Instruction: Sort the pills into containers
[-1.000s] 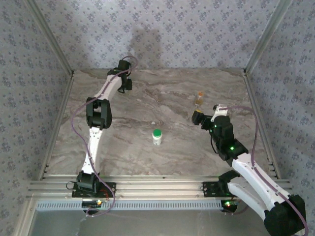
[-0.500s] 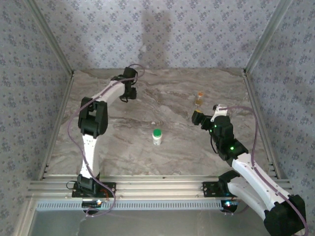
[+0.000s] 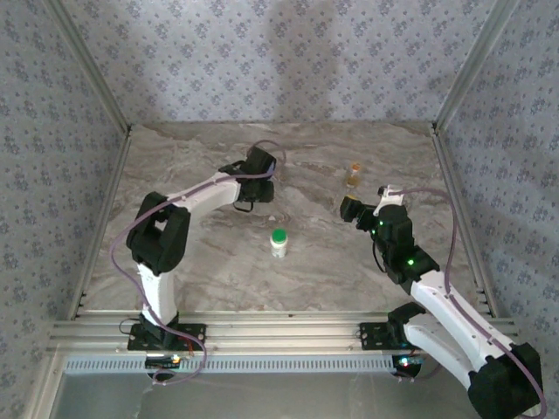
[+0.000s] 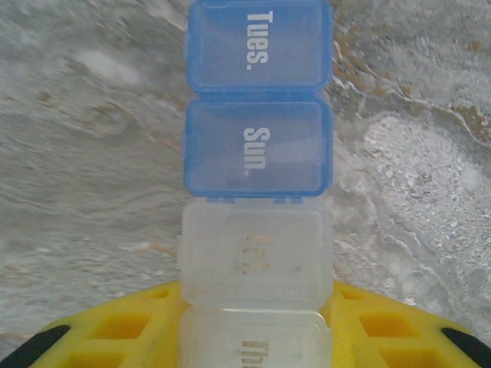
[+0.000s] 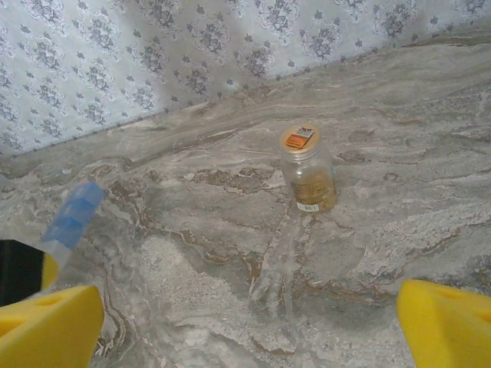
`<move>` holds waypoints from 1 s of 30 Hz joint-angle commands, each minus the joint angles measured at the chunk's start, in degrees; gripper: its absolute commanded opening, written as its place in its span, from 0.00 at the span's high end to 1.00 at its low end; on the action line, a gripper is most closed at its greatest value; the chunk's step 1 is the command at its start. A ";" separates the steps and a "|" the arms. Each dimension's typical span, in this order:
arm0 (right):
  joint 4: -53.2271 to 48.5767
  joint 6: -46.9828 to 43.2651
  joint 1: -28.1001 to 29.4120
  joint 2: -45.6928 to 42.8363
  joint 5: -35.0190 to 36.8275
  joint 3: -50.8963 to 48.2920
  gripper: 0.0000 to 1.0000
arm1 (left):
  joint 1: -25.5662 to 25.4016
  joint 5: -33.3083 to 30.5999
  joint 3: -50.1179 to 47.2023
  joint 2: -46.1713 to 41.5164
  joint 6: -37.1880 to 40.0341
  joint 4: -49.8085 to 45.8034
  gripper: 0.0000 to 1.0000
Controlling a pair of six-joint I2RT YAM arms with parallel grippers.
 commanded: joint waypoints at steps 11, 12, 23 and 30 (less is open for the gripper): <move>0.34 1.98 -0.09 1.22 1.35 0.07 0.00 | -2.90 4.83 5.34 7.63 -8.15 3.82 0.48; 0.40 2.05 -0.07 1.36 1.34 0.09 0.00 | -3.15 4.89 5.59 7.44 -8.25 3.80 0.44; 0.42 2.37 -0.09 5.15 2.06 0.73 0.00 | -3.81 -0.54 -3.75 -8.21 -8.08 7.83 0.39; -2.47 -1.85 0.78 14.04 -2.01 7.09 0.00 | 0.91 -4.50 -20.12 -30.15 -3.28 8.13 0.38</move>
